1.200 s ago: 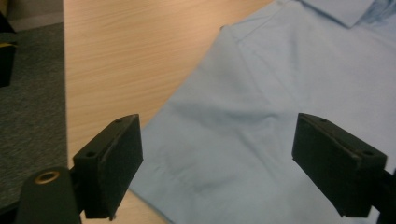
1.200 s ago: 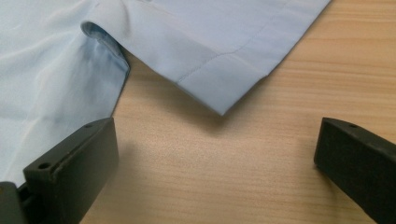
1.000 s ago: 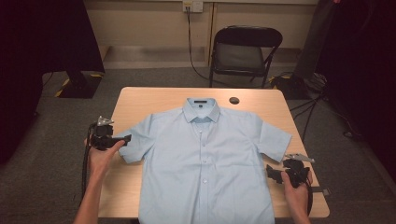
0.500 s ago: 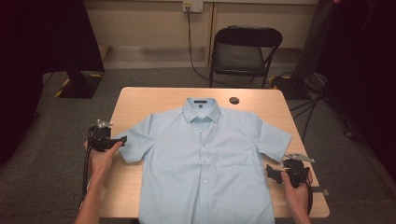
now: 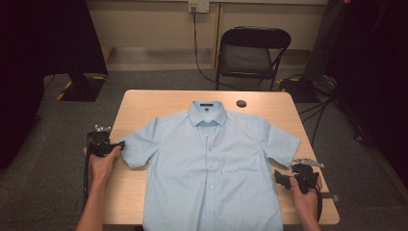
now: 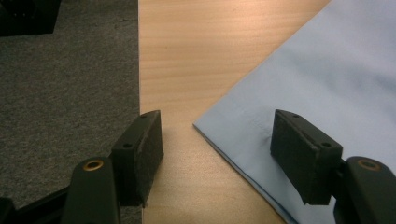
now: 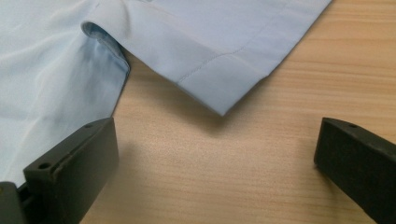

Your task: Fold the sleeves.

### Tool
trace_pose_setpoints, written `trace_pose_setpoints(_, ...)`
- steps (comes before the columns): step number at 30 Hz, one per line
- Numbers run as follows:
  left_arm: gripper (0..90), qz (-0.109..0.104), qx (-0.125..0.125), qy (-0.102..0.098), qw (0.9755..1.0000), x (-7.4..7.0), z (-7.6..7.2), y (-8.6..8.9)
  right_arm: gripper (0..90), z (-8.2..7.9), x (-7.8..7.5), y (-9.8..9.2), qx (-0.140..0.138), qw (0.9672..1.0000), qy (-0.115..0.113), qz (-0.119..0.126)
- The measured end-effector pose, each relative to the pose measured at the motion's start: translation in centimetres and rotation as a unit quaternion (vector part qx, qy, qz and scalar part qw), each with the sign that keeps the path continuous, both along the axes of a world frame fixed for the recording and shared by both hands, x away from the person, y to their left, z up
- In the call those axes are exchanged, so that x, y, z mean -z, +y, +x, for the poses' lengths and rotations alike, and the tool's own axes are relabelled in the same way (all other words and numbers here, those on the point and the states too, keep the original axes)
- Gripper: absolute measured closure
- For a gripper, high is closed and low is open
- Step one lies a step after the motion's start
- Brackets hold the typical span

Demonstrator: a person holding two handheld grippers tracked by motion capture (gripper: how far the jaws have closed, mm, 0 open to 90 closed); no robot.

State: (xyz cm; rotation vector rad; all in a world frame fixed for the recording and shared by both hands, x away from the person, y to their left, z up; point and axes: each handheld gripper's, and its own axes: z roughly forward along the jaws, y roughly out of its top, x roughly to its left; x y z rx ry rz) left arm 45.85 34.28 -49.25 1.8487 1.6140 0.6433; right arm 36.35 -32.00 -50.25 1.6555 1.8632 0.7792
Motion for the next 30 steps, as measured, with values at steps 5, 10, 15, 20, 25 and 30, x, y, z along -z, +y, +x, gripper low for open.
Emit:
trace_pose_setpoints(5, 42.1, -0.002, 0.012, -0.002, 0.9999, -0.1, -0.09, -0.27, 0.0, 0.01, 0.0, -0.02, -0.001, 1.0, 0.0, 0.0)
trace_pose_setpoints(10, 57.7, -0.011, 0.012, -0.002, 0.9999, -0.21, -0.3, -0.58, 0.0, 0.01, 0.0, -0.02, -0.001, 1.0, 0.0, 0.0)
trace_pose_setpoints(15, 75.7, -0.035, 0.018, -0.004, 0.9992, -0.13, -0.46, -0.42, 0.0, 0.01, 0.0, -0.02, -0.001, 1.0, 0.0, 0.0)
trace_pose_setpoints(20, 85.6, -0.06, 0.022, -0.002, 0.998, -0.02, -0.47, -0.24, 0.0, 0.01, 0.0, -0.02, -0.001, 1.0, 0.0, 0.0)
trace_pose_setpoints(25, 86.7, -0.034, 0.021, -0.004, 0.9992, -0.15, -0.55, -0.84, 0.0, 0.01, 0.0, -0.01, -0.001, 1.0, 0.0, 0.0)
trace_pose_setpoints(30, 87.4, -0.031, 0.019, -0.009, 0.9993, -0.1, -0.69, -0.89, 0.0, 0.01, 0.0, -0.02, -0.001, 1.0, 0.0, 0.0)
